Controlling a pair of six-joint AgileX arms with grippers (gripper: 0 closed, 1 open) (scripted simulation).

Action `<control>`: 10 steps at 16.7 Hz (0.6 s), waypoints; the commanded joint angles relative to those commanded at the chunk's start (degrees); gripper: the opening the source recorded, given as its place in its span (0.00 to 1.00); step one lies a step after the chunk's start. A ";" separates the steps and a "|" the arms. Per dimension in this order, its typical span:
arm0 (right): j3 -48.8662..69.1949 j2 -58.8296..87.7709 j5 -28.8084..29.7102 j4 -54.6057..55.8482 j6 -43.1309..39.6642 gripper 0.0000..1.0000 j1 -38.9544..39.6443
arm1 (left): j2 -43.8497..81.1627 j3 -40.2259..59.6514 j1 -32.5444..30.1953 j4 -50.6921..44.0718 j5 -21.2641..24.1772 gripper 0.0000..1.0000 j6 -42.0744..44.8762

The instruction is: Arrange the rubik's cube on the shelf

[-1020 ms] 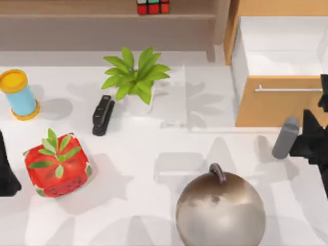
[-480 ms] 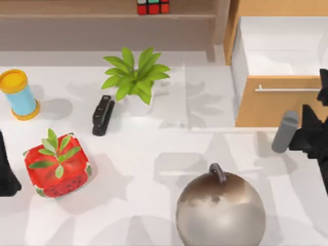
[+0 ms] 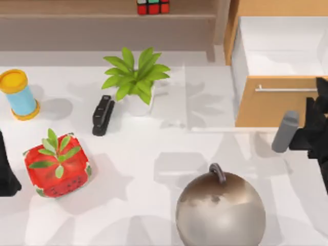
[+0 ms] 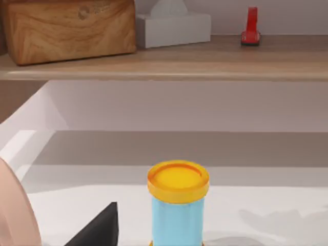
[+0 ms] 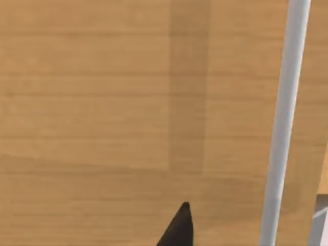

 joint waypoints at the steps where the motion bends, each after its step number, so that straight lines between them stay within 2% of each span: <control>1: 0.00 0.00 0.00 0.00 0.00 0.32 0.00 | 0.00 0.00 0.00 0.00 0.00 1.00 0.00; 5: 0.00 0.00 0.00 0.00 0.00 0.02 0.00 | 0.00 0.00 0.00 0.00 0.00 1.00 0.00; 10: 0.00 0.00 0.00 0.00 0.00 0.00 0.00 | 0.00 0.00 0.00 0.00 0.00 1.00 0.00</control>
